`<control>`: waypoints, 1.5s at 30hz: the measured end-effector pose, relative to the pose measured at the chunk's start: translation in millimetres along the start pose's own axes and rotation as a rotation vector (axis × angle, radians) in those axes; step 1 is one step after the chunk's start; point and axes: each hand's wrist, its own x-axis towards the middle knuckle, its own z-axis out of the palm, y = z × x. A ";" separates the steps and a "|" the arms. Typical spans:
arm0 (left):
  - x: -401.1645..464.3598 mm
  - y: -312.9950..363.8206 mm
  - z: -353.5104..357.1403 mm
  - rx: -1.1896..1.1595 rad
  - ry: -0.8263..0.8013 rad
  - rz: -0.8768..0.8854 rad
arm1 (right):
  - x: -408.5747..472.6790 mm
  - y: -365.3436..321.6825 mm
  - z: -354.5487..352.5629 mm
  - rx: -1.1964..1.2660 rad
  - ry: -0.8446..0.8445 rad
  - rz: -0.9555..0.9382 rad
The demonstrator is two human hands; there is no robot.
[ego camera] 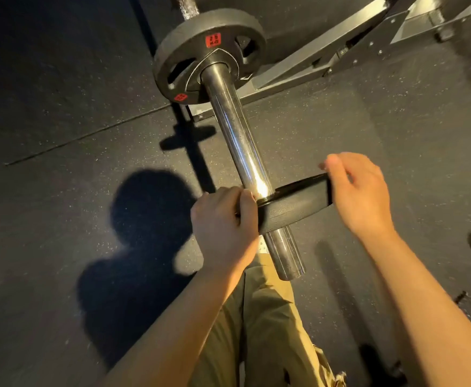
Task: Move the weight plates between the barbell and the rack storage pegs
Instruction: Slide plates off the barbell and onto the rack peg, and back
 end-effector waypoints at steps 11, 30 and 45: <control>-10.1 -56.0 -18.3 -0.240 -0.278 -0.142 | -27.6 5.2 19.5 0.402 0.001 0.190; -22.8 -42.2 2.0 -0.207 0.039 0.155 | 14.9 7.0 12.2 0.551 -0.157 0.315; -45.6 -64.5 2.7 -0.778 0.003 -0.757 | -42.9 2.4 16.9 0.151 -0.017 -0.148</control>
